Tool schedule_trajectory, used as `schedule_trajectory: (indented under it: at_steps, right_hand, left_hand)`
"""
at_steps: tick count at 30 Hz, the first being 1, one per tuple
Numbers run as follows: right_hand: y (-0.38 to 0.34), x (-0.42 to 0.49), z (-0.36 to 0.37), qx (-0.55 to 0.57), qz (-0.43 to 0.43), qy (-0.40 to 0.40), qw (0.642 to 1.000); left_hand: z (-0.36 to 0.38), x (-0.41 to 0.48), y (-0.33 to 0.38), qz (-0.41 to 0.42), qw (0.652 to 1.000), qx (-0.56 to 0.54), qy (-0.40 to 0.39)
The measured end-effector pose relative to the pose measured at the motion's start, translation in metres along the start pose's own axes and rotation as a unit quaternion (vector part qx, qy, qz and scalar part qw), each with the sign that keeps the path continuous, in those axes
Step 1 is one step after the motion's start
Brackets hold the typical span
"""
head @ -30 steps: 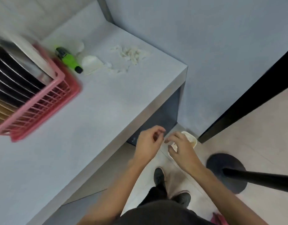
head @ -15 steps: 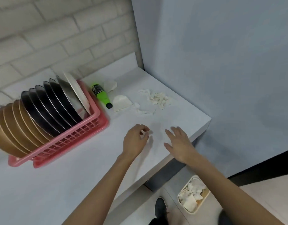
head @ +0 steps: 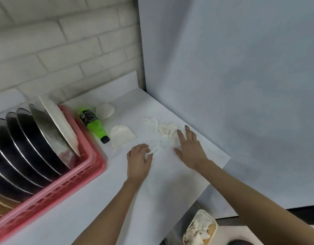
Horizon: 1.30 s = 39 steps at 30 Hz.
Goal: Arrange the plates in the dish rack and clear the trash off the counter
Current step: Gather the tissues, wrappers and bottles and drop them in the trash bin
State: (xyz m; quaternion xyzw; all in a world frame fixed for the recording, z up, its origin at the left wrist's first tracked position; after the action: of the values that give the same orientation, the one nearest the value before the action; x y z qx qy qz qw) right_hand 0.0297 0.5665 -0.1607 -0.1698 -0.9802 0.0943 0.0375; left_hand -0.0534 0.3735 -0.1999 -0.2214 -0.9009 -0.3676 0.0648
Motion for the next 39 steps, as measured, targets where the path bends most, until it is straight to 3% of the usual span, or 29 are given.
schedule_trajectory:
  at_steps: [7,13,16,19,23,31,34,39]
  right_hand:
    - [-0.020,0.051,0.029,-0.054,-0.051,-0.009,0.997]
    - [-0.020,0.042,0.039,0.094,-0.055,0.088,0.990]
    - [-0.016,0.042,0.031,0.194,-0.016,0.102,0.976]
    - [-0.006,0.039,0.017,0.340,0.099,0.097,0.930]
    - [0.008,0.033,0.003,0.421,0.221,0.111,0.873]
    - [0.017,0.017,-0.010,0.495,0.250,0.061,0.830]
    - [0.012,0.010,-0.006,0.497,0.250,0.016,0.831]
    - [0.014,0.007,0.004,0.371,0.254,-0.031,0.893]
  left_hand:
    - [-0.008,0.002,0.004,0.009,0.995,-0.100,0.016]
    - [-0.009,0.004,0.000,-0.034,0.988,-0.149,0.009]
    - [-0.013,0.003,0.001,-0.039,0.986,-0.161,0.010]
    - [-0.015,0.004,0.001,-0.037,0.986,-0.163,0.012]
    - [-0.016,0.001,0.002,-0.048,0.982,-0.181,0.017]
    - [-0.018,-0.001,0.003,-0.073,0.974,-0.211,0.025]
    - [-0.014,0.000,-0.002,-0.085,0.978,-0.193,0.011]
    - [-0.012,0.001,0.001,-0.050,0.984,-0.170,0.013]
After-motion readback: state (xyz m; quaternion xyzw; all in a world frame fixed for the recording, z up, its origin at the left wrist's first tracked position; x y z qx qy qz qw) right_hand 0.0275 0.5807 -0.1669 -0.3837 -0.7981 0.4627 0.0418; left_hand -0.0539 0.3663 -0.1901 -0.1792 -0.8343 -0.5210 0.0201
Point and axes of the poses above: each hand's wrist, its own x-axis towards the middle knuckle, its own z-axis out of the palm, y = z × x, the point moved 7 cm from there along x, towards the middle knuckle, and after that the axes turned 6 degrees about y, right-handed, at the moved point
